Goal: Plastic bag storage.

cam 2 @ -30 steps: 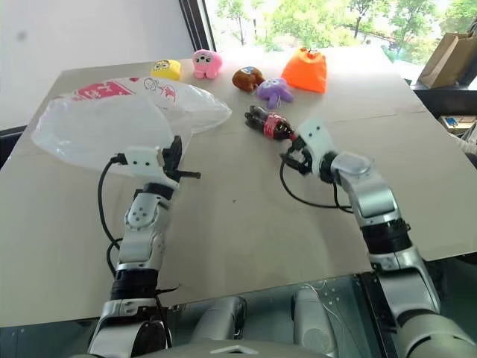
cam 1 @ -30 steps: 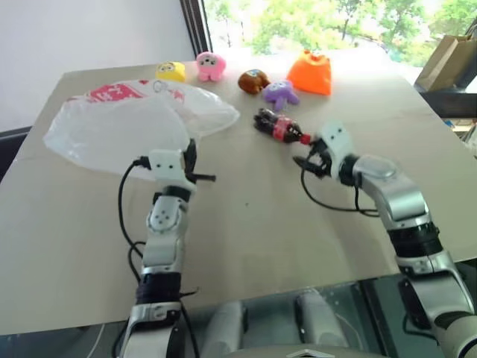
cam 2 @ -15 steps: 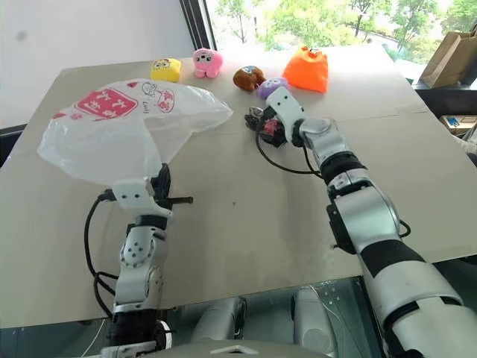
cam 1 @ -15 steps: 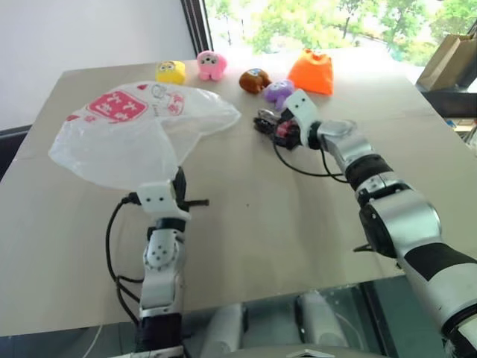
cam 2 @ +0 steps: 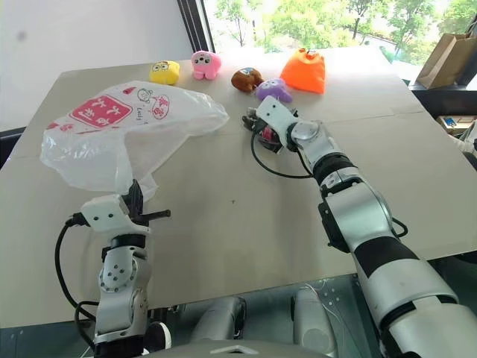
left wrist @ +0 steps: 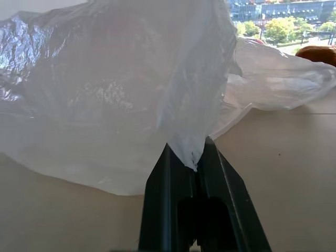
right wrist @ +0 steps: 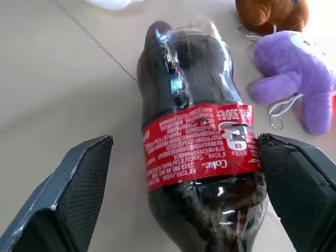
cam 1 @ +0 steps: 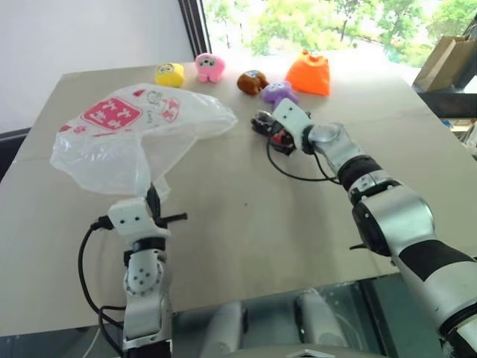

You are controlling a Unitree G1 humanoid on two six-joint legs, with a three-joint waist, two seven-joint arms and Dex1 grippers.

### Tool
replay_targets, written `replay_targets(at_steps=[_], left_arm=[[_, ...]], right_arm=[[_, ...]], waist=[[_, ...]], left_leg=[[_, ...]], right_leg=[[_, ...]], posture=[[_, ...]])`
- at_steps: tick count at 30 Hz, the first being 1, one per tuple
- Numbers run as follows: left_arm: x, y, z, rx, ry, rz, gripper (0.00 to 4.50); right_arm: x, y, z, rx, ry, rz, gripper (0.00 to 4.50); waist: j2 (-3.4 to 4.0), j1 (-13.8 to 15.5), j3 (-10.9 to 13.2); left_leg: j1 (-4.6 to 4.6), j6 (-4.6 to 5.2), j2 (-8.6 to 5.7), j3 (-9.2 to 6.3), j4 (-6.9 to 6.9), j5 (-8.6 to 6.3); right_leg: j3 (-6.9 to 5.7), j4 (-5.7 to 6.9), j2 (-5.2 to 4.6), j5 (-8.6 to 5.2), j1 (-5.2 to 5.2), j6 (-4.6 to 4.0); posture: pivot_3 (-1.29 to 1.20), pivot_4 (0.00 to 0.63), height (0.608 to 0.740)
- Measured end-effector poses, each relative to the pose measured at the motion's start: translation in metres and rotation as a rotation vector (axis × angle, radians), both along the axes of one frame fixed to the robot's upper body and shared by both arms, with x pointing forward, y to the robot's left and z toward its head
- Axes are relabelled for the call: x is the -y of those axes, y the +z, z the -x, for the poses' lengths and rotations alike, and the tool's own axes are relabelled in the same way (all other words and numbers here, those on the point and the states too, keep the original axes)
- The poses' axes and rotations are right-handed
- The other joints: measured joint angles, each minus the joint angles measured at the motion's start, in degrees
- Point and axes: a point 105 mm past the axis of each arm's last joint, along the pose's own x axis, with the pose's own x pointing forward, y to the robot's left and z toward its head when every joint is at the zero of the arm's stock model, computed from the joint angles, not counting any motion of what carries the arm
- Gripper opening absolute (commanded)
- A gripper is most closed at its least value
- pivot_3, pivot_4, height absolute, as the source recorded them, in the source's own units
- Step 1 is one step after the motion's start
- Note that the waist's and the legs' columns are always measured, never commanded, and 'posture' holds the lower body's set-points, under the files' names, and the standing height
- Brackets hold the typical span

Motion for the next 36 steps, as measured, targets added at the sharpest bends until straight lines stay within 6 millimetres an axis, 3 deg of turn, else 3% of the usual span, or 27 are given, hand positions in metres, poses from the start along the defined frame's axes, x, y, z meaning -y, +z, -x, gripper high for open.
replay_targets(at_steps=[13, 21, 32, 36], left_arm=[[0.002, -0.002, 0.004, -0.012, -0.001, 0.004, 0.0], [0.005, 0.006, -0.004, 0.008, -0.033, -0.011, 0.0], [0.011, 0.0, -0.009, -0.011, -0.056, 0.0, 0.0], [0.012, 0.001, -0.01, -0.008, -0.063, -0.005, 0.0]], right_arm=[[-0.002, 0.009, 0.003, -0.043, 0.05, -0.06, 4.46], [-0.011, 0.035, 0.009, -0.105, 0.145, -0.169, 4.46], [0.013, 0.028, -0.006, 0.005, -0.027, -0.085, 4.46], [0.008, 0.015, 0.0, -0.062, 0.021, -0.053, 4.46]], waist=[[0.02, 0.01, 0.01], [0.03, 0.06, 0.03], [0.03, 0.07, 0.03], [0.03, 0.02, 0.03]], left_leg=[[0.0, 0.01, 0.0, 0.04, -0.01, 0.0], [-0.06, 0.01, -0.01, 0.03, -0.02, -0.01], [-0.07, -0.01, -0.01, 0.04, -0.02, 0.0], [-0.07, -0.01, -0.01, 0.04, -0.02, 0.0]], right_leg=[[0.05, -0.01, 0.01, 0.0, -0.01, 0.0], [0.04, -0.08, 0.0, 0.0, -0.02, 0.0], [0.04, -0.06, -0.01, 0.0, -0.04, 0.0], [0.05, -0.06, -0.01, 0.0, -0.04, 0.0]], posture=[[0.0, 0.15, 0.74], [0.0, 0.15, 0.74], [0.0, 0.15, 0.74], [0.0, 0.15, 0.74]])
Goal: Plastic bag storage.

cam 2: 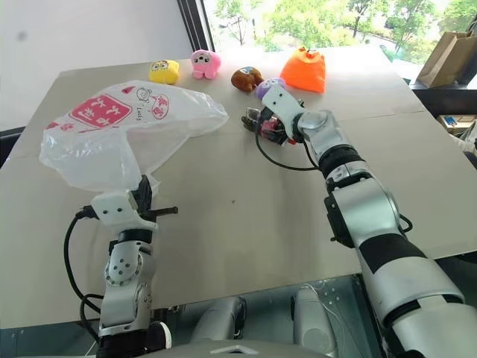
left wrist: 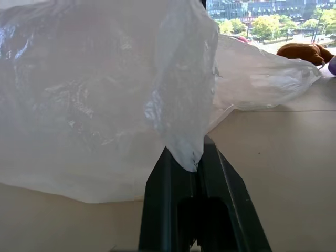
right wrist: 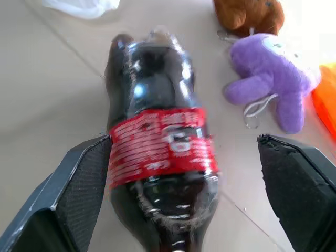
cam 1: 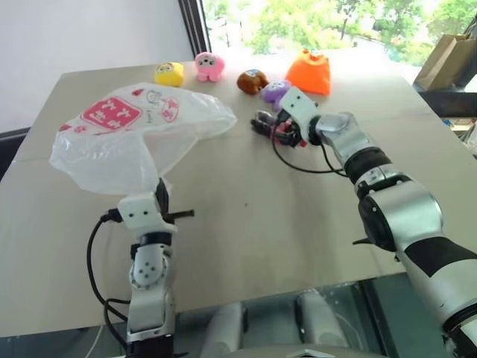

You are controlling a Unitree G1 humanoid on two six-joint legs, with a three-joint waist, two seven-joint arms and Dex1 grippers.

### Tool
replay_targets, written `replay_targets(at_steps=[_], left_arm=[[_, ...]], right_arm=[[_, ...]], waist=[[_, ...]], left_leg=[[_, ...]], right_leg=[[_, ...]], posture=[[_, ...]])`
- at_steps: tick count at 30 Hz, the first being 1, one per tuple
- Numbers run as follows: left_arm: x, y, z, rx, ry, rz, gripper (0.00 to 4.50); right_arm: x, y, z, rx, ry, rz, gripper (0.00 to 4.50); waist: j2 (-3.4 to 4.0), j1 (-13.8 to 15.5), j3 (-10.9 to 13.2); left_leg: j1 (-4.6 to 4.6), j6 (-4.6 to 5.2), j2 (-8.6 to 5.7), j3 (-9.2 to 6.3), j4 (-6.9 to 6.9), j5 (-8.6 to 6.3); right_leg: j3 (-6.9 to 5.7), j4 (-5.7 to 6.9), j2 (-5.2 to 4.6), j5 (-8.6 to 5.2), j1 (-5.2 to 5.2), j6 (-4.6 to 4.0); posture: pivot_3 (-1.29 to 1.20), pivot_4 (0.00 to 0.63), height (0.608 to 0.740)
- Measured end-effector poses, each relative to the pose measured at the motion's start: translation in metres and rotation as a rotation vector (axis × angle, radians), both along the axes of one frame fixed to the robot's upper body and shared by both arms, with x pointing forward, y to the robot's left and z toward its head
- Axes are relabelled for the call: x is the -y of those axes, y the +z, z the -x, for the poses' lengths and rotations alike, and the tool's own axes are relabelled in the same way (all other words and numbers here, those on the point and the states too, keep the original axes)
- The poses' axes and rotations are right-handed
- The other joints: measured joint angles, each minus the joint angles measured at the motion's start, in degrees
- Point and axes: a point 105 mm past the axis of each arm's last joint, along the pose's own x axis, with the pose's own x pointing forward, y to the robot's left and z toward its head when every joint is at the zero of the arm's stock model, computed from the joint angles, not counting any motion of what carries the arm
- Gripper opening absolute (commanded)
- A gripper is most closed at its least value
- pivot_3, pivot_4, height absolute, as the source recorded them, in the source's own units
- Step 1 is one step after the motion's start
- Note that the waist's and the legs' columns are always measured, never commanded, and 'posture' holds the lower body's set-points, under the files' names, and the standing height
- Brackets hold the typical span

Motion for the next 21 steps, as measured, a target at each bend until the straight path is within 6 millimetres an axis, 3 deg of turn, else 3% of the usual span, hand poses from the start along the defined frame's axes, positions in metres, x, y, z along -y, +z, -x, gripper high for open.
replay_targets(at_steps=[5, 10, 14, 16, 18, 21], left_arm=[[-0.001, -0.004, 0.0, -0.013, 0.002, 0.0, 0.0], [0.001, -0.007, 0.001, -0.022, -0.001, 0.0, 0.0], [0.001, -0.008, 0.001, -0.025, -0.001, 0.002, 0.0], [0.001, -0.009, 0.0, -0.03, -0.002, 0.003, 0.0], [0.002, -0.01, -0.001, -0.031, -0.006, 0.005, 0.0], [0.004, -0.011, -0.005, -0.036, -0.018, 0.008, 0.0]], right_arm=[[-0.006, -0.008, 0.011, -0.084, 0.108, 0.016, 4.46], [-0.012, -0.003, 0.021, -0.128, 0.209, -0.014, 4.46], [-0.016, 0.028, 0.022, -0.044, 0.219, -0.064, 4.46], [-0.017, 0.032, 0.021, -0.032, 0.211, -0.071, 4.46], [-0.019, 0.026, 0.023, -0.053, 0.206, -0.078, 4.46], [-0.031, -0.009, 0.033, -0.189, 0.214, -0.112, 4.46]], waist=[[-0.01, -0.05, -0.03], [0.01, 0.0, -0.01], [0.01, 0.13, -0.01], [0.0, 0.13, -0.01], [0.0, 0.14, -0.02], [-0.01, 0.01, -0.02]], left_leg=[[0.04, 0.0, 0.0, 0.02, 0.01, 0.0], [0.02, 0.01, 0.01, 0.0, 0.01, 0.0], [0.0, 0.0, 0.0, -0.01, 0.01, 0.0], [0.0, 0.01, 0.0, -0.01, 0.01, 0.0], [0.0, 0.01, 0.0, -0.01, 0.02, 0.0], [0.01, 0.01, 0.0, 0.0, 0.01, 0.0]], right_leg=[[0.02, 0.02, 0.0, 0.0, 0.02, 0.0], [0.01, 0.03, 0.01, 0.0, 0.01, 0.0], [0.0, 0.01, -0.01, 0.0, 0.0, 0.0], [0.0, 0.02, -0.01, 0.0, 0.0, 0.0], [0.0, 0.02, -0.01, 0.0, 0.0, 0.0], [0.0, 0.04, 0.0, 0.0, 0.0, 0.0]], posture=[[0.0, 0.15, 0.74], [0.0, 0.15, 0.74], [0.0, 0.15, 0.74], [0.0, 0.15, 0.74], [0.0, 0.15, 0.74], [0.0, 0.15, 0.74]])
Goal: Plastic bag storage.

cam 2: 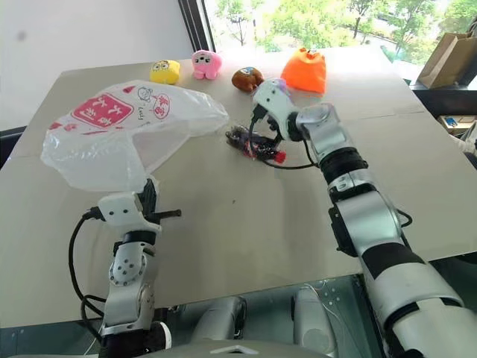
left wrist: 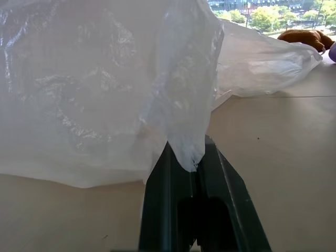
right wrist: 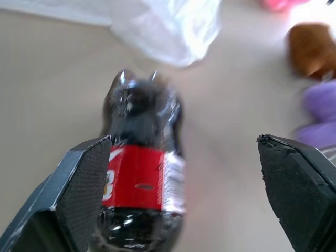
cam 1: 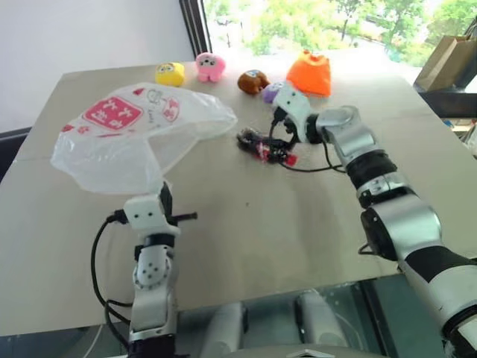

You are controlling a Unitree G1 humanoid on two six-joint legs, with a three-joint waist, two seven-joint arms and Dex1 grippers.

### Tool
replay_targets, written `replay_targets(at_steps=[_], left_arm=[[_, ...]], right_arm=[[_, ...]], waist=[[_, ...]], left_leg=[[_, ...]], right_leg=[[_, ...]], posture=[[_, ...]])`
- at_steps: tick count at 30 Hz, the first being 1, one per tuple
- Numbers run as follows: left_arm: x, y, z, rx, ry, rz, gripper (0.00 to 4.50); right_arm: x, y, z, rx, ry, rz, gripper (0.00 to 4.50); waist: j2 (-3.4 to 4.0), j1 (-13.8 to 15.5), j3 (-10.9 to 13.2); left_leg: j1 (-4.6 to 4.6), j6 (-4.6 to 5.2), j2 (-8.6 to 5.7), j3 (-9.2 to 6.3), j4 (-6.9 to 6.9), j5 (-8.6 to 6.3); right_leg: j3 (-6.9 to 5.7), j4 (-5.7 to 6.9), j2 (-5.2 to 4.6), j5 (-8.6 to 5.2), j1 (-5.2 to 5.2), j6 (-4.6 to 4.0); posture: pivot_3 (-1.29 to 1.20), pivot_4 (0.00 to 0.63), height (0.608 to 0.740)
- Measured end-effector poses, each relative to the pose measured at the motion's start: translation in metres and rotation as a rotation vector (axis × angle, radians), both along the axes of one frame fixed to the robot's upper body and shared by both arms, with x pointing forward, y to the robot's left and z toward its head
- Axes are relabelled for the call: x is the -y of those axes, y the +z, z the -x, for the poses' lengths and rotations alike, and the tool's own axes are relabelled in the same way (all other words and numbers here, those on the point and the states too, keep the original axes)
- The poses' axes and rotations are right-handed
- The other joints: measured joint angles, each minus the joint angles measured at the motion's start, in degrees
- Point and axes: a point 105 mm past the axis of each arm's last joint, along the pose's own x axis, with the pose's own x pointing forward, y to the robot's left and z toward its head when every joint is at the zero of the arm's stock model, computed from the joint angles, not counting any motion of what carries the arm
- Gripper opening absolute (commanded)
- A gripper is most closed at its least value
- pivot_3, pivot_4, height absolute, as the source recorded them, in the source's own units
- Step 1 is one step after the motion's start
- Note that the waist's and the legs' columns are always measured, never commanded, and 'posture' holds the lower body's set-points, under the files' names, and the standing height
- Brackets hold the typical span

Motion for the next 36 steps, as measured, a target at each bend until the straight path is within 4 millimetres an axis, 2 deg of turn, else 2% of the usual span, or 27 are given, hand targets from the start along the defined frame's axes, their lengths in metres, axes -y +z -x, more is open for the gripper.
replay_targets(at_steps=[1, 5, 10, 11, 12, 14, 15, 22, 27, 29, 32, 34, 36], left_arm=[[0.001, 0.0, -0.001, 0.0, -0.004, 0.001, 0.0], [0.001, 0.001, -0.002, 0.006, -0.005, -0.001, 0.0], [0.0, 0.001, -0.001, 0.011, -0.004, -0.003, 0.0], [0.001, 0.0, -0.001, 0.009, -0.004, -0.002, 0.0], [0.0, 0.0, 0.0, 0.008, -0.004, -0.002, 0.0], [0.0, -0.002, 0.001, 0.003, -0.002, -0.002, 0.0], [0.0, -0.003, 0.001, -0.001, -0.001, -0.002, 0.0], [0.001, -0.002, 0.0, 0.0, -0.012, -0.004, 0.0], [0.008, 0.02, -0.014, 0.069, -0.053, -0.003, 0.0], [0.023, 0.034, -0.029, 0.106, -0.11, 0.008, 0.0], [0.06, 0.069, -0.057, 0.19, -0.254, 0.014, 0.0], [0.093, 0.083, -0.064, 0.221, -0.397, 0.015, 0.0], [0.133, 0.085, -0.06, 0.214, -0.604, 0.005, 0.0]], right_arm=[[-0.006, -0.014, 0.005, -0.05, 0.005, -0.003, 4.46], [-0.007, -0.02, 0.004, -0.052, -0.028, 0.012, 4.46], [0.001, -0.035, 0.001, -0.042, -0.085, 0.04, 4.46], [0.001, -0.035, 0.0, -0.038, -0.091, 0.037, 4.08], [0.001, -0.035, 0.0, -0.037, -0.092, 0.036, 3.95], [0.0, -0.034, 0.0, -0.031, -0.097, 0.03, 3.23], [0.0, -0.034, 0.0, -0.03, -0.1, 0.027, 3.07], [0.002, -0.031, -0.001, -0.026, -0.122, -0.021, 3.07], [0.03, -0.012, -0.007, 0.007, -0.203, -0.072, 3.07], [0.053, 0.0, -0.009, 0.041, -0.257, -0.086, 3.07], [0.085, 0.007, -0.003, 0.067, -0.323, -0.057, 3.07], [0.098, 0.005, 0.003, 0.06, -0.349, -0.039, 3.07], [0.105, 0.003, 0.011, 0.048, -0.352, -0.026, 3.07]], waist=[[0.0, 0.01, 0.0], [-0.02, 0.08, -0.01], [-0.04, -0.08, -0.03], [-0.04, -0.13, -0.03], [-0.04, -0.12, -0.03], [-0.03, -0.11, -0.03], [-0.03, -0.11, -0.03], [-0.03, 0.06, -0.02], [-0.02, 0.96, 0.01], [-0.03, 1.89, 0.02], [-0.04, 2.64, 0.01], [-0.04, 2.4, 0.01], [-0.03, 1.7, 0.01]], left_leg=[[-0.02, 0.0, 0.0, 0.0, 0.0, 0.0], [-0.01, -0.01, -0.02, -0.01, 0.03, 0.0], [0.07, -0.01, 0.0, 0.0, 0.03, 0.0], [0.13, 0.0, 0.01, 0.04, 0.03, 0.0], [0.13, 0.0, 0.01, 0.03, 0.03, 0.0], [0.14, 0.0, 0.02, 0.03, 0.03, 0.0], [0.14, 0.01, 0.01, 0.04, 0.04, 0.0], [0.08, 0.01, 0.0, 0.01, 0.05, 0.0], [-0.14, -0.01, -0.06, -0.1, 0.15, 0.01], [-0.24, -0.01, -0.11, -0.24, 0.17, 0.01], [-0.28, -0.01, -0.15, -0.27, 0.22, 0.01], [-0.28, -0.01, -0.18, -0.21, 0.19, 0.01], [-0.31, -0.01, -0.19, -0.17, 0.1, 0.01]], right_leg=[[0.0, 0.0, 0.0, 0.0, -0.02, 0.0], [0.0, 0.0, -0.02, 0.0, -0.01, 0.0], [0.01, 0.07, 0.01, 0.0, 0.01, 0.0], [0.05, 0.13, 0.02, 0.0, 0.01, 0.0], [0.05, 0.15, 0.03, 0.0, 0.01, 0.0], [0.05, 0.17, 0.03, 0.0, 0.01, 0.0], [0.05, 0.17, 0.03, 0.0, 0.01, 0.0], [0.04, 0.16, 0.02, 0.0, 0.0, 0.0], [-0.09, 0.07, -0.04, 0.0, -0.03, 0.01], [-0.25, 0.02, -0.07, 0.0, -0.01, 0.01], [-0.31, -0.07, -0.1, 0.01, 0.05, 0.01], [-0.28, -0.13, -0.16, 0.0, 0.05, 0.02], [-0.26, -0.21, -0.2, 0.0, 0.02, 0.02]], posture=[[0.0, 0.15, 0.74], [0.0, 0.15, 0.74], [0.0, 0.15, 0.74], [0.0, 0.15, 0.74], [0.0, 0.15, 0.74], [0.0, 0.15, 0.74], [0.0, 0.15, 0.74], [0.0, 0.15, 0.74], [0.0, 0.15, 0.74], [0.0, 0.15, 0.74], [0.0, 0.15, 0.74], [0.0, 0.15, 0.74], [0.0, 0.15, 0.74]])
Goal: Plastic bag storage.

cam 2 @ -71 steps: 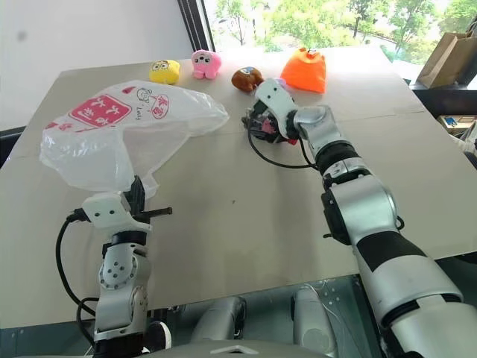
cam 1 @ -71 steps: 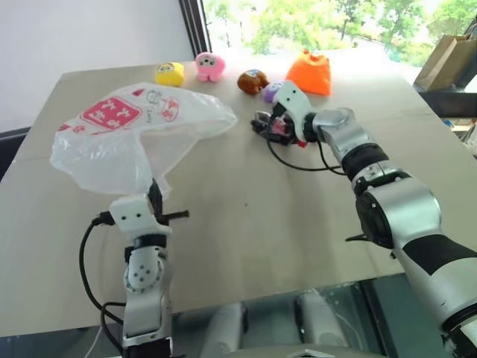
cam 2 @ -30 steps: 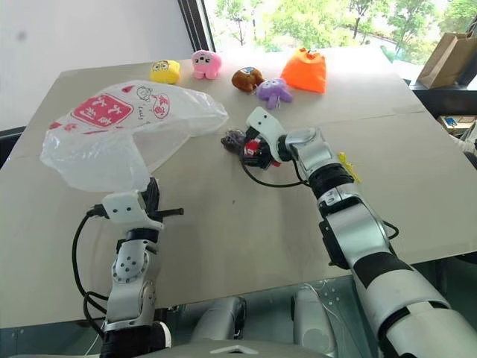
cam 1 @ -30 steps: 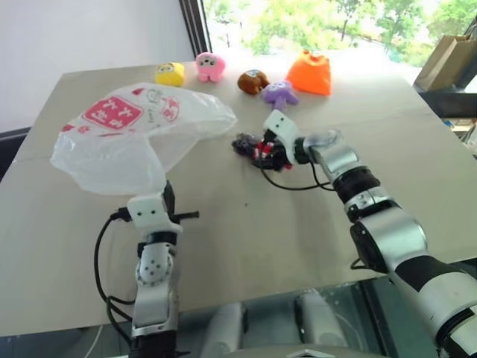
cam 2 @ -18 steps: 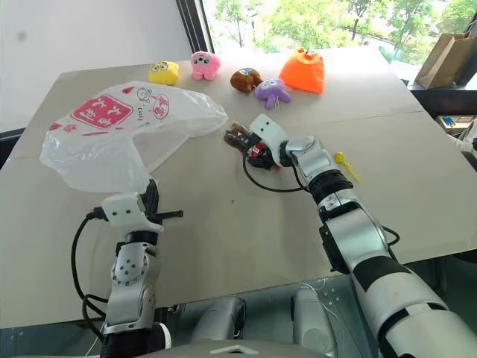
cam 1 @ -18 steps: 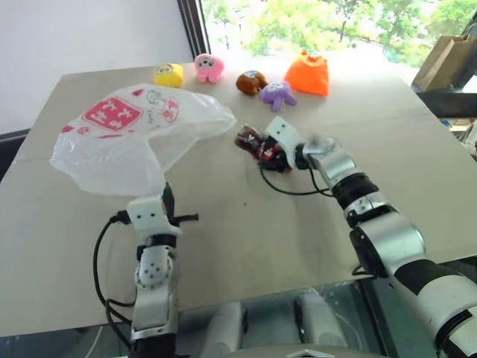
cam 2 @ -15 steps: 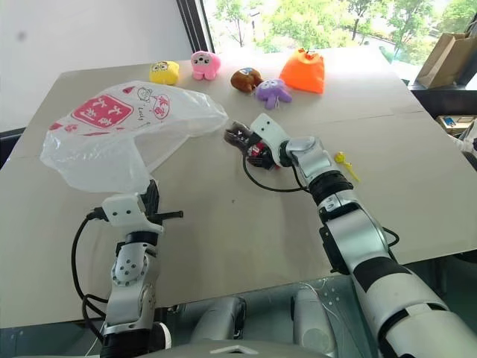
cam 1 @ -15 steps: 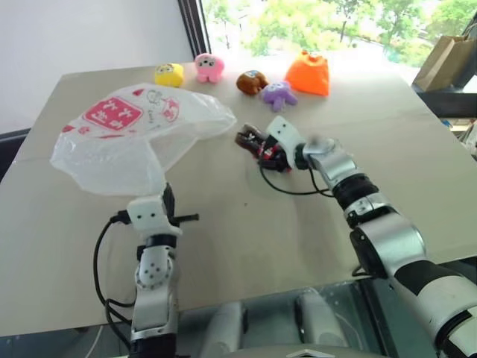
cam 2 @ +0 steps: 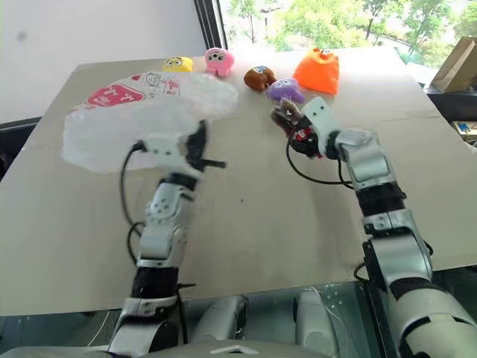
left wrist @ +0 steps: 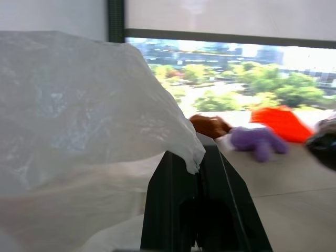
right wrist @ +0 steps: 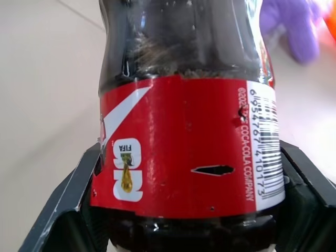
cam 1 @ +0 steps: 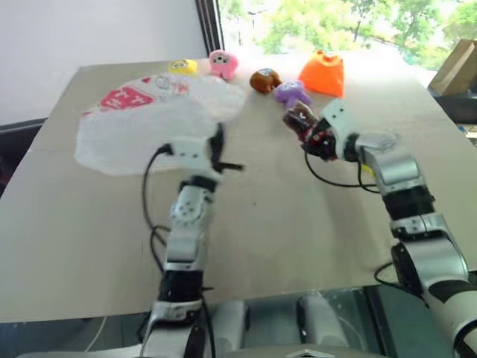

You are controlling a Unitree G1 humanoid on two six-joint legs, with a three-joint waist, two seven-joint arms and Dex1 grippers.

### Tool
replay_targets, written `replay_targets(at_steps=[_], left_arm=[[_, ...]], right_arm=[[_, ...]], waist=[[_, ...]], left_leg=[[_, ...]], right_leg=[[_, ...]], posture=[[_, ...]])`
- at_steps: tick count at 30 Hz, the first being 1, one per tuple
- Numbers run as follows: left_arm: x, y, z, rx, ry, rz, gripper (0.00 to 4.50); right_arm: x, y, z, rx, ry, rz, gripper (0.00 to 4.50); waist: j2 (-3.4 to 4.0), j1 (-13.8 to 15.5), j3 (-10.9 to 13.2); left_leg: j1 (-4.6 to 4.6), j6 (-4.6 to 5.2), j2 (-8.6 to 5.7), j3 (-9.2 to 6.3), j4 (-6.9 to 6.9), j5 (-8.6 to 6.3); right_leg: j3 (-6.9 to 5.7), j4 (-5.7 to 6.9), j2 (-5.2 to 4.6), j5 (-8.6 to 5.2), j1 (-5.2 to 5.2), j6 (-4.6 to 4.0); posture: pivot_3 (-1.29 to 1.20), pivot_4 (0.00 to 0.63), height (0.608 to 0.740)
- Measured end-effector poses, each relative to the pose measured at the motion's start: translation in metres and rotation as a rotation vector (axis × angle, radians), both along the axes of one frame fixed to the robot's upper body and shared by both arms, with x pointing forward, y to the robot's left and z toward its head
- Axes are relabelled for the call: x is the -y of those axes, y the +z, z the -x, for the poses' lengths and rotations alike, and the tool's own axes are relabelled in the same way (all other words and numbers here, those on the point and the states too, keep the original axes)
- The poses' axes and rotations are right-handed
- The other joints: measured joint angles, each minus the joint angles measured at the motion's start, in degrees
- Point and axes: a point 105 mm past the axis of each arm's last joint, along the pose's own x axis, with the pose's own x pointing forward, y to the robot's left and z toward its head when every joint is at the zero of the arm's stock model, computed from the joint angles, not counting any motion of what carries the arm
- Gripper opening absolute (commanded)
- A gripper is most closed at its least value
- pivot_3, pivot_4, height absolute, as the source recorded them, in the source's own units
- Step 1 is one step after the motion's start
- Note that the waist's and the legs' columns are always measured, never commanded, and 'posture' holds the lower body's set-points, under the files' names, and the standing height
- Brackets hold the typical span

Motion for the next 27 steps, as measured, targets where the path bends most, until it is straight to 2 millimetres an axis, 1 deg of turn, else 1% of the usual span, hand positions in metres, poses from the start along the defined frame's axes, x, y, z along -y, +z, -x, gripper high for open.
replay_targets(at_steps=[2, 3, 5, 7, 8, 9, 11, 12, 13, 15, 18, 19, 20, 22, 24, 27], left_arm=[[0.032, -0.009, 0.012, -0.029, -0.19, -0.041, 0.0], [0.041, -0.015, 0.02, -0.047, -0.267, -0.063, 0.0], [0.05, -0.025, 0.037, -0.076, -0.398, -0.12, 0.0], [0.047, -0.035, 0.054, -0.103, -0.486, -0.175, 0.0], [0.044, -0.037, 0.057, -0.111, -0.496, -0.184, 0.0], [0.037, -0.039, 0.061, -0.124, -0.495, -0.191, 0.0], [0.025, -0.04, 0.062, -0.129, -0.455, -0.193, 0.0], [0.022, -0.039, 0.063, -0.129, -0.442, -0.193, 0.0], [0.013, -0.039, 0.065, -0.127, -0.409, -0.191, 0.0], [0.004, -0.042, 0.068, -0.132, -0.368, -0.183, 0.0], [0.001, -0.047, 0.075, -0.149, -0.343, -0.177, 0.0], [0.003, -0.047, 0.077, -0.145, -0.343, -0.177, 0.0], [0.004, -0.047, 0.078, -0.143, -0.343, -0.176, 0.0], [0.007, -0.046, 0.086, -0.137, -0.34, -0.173, 0.0], [0.01, -0.047, 0.092, -0.138, -0.353, -0.183, 0.0], [0.006, -0.055, 0.097, -0.163, -0.342, -0.214, 0.0]], right_arm=[[0.004, 0.002, 0.008, -0.001, 0.015, 0.016, 3.07], [0.002, 0.004, 0.011, 0.003, 0.031, 0.026, 3.07], [-0.001, 0.009, 0.017, 0.013, 0.068, 0.047, 3.07], [-0.006, 0.01, 0.025, 0.011, 0.134, 0.092, 3.07], [-0.006, 0.008, 0.028, 0.005, 0.154, 0.11, 3.07], [-0.008, 0.003, 0.034, -0.019, 0.197, 0.142, 3.07], [-0.015, -0.01, 0.043, -0.071, 0.273, 0.174, 3.07], [-0.018, -0.013, 0.046, -0.084, 0.294, 0.181, 3.07], [-0.026, -0.02, 0.053, -0.115, 0.353, 0.199, 3.07], [-0.037, -0.027, 0.06, -0.142, 0.424, 0.219, 3.07], [-0.064, -0.032, 0.065, -0.141, 0.516, 0.218, 3.07], [-0.076, -0.03, 0.066, -0.131, 0.548, 0.215, 3.07], [-0.083, -0.028, 0.065, -0.123, 0.566, 0.212, 3.07], [-0.111, -0.018, 0.056, -0.073, 0.597, 0.196, 3.07], [-0.127, -0.007, 0.046, -0.014, 0.594, 0.197, 3.07], [-0.147, 0.002, 0.031, 0.039, 0.555, 0.16, 3.07]], waist=[[0.02, -0.77, 0.01], [0.04, -1.56, 0.03], [0.07, -2.42, 0.04], [0.08, -2.85, 0.05], [0.08, -2.83, 0.05], [0.08, -2.7, 0.05], [0.08, -2.41, 0.05], [0.08, -2.33, 0.05], [0.08, -2.22, 0.05], [0.08, -1.86, 0.05], [0.08, -1.61, 0.05], [0.08, -1.45, 0.05], [0.08, -1.43, 0.05], [0.08, -1.67, 0.05], [0.08, -1.39, 0.05], [0.08, -1.16, 0.05]], left_leg=[[0.0, 0.0, 0.01, 0.11, -0.13, 0.0], [0.02, 0.0, 0.04, 0.13, -0.16, 0.0], [0.12, 0.0, 0.11, 0.16, -0.22, 0.0], [0.2, 0.02, 0.19, 0.15, -0.17, -0.01], [0.24, 0.03, 0.19, 0.13, -0.14, -0.01], [0.25, 0.23, 0.19, 0.09, -0.05, -0.11], [0.25, 0.27, 0.17, 0.08, 0.11, -0.13], [0.25, 0.27, 0.16, 0.08, 0.13, -0.13], [0.26, 0.27, 0.16, 0.08, 0.14, -0.13], [0.26, 0.26, 0.16, 0.07, 0.14, -0.13], [0.24, 0.07, 0.16, 0.05, 0.12, -0.02], [0.23, 0.04, 0.15, 0.04, 0.12, -0.01], [0.23, 0.04, 0.15, 0.05, 0.12, 0.0], [0.25, 0.03, 0.16, 0.08, 0.11, 0.0], [0.25, 0.02, 0.16, 0.01, 0.08, 0.01], [0.23, 0.01, 0.15, 0.0, 0.04, 0.01]], right_leg=[[0.09, -0.01, 0.0, -0.01, -0.09, 0.01], [0.12, -0.01, 0.01, -0.02, -0.12, 0.01], [0.21, 0.06, 0.1, -0.02, -0.17, 0.01], [0.22, 0.14, 0.2, -0.02, -0.12, 0.01], [0.21, 0.16, 0.2, -0.02, -0.07, 0.01], [0.2, 0.19, 0.21, -0.01, -0.03, 0.02], [0.21, 0.2, 0.21, 0.03, 0.05, 0.08], [0.21, 0.19, 0.21, 0.05, 0.07, 0.11], [0.22, 0.2, 0.2, 0.06, 0.09, 0.12], [0.22, 0.18, 0.21, 0.06, 0.08, 0.12], [0.21, 0.16, 0.2, 0.06, 0.06, 0.11], [0.2, 0.15, 0.2, 0.06, 0.06, 0.11], [0.2, 0.15, 0.19, 0.06, 0.06, 0.11], [0.24, 0.17, 0.2, 0.07, 0.05, 0.11], [0.18, 0.17, 0.21, 0.06, 0.03, 0.1], [0.17, 0.14, 0.2, 0.06, 0.02, 0.09]], posture=[[0.0, 0.15, 0.74], [0.0, 0.15, 0.74], [0.0, 0.15, 0.74], [0.0, 0.15, 0.74], [0.0, 0.15, 0.74], [0.0, 0.15, 0.74], [0.0, 0.15, 0.74], [0.0, 0.15, 0.74], [0.0, 0.15, 0.74], [0.0, 0.15, 0.74], [0.0, 0.15, 0.74], [0.0, 0.15, 0.74], [0.0, 0.15, 0.74], [0.0, 0.15, 0.74], [0.0, 0.15, 0.74], [0.0, 0.15, 0.74]])
